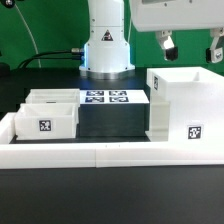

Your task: Assemble drawer

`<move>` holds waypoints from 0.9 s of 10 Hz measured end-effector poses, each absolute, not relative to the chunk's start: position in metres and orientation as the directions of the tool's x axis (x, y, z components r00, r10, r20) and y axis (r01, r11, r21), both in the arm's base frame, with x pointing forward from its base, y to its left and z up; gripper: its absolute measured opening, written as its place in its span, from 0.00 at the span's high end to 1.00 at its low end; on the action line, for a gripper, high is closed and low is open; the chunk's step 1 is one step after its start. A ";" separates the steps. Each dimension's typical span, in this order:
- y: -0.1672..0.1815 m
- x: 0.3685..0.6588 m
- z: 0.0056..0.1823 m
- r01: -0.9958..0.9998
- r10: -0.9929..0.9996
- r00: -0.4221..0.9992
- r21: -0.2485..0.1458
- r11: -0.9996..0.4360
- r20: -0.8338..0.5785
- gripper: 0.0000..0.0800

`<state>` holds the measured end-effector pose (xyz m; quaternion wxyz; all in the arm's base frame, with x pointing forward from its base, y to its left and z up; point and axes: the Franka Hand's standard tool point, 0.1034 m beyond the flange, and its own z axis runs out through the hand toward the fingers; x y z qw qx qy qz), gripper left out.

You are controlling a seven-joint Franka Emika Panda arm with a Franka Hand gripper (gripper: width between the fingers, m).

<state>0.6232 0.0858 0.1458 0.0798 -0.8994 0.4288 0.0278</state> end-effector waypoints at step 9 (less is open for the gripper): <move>0.016 0.595 0.134 0.022 0.023 1.000 -0.114 -0.993 -0.008 0.19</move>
Offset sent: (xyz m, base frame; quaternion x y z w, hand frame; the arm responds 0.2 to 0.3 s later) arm -0.0333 -0.0411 -0.0015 -0.0426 0.0182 -0.2987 0.9532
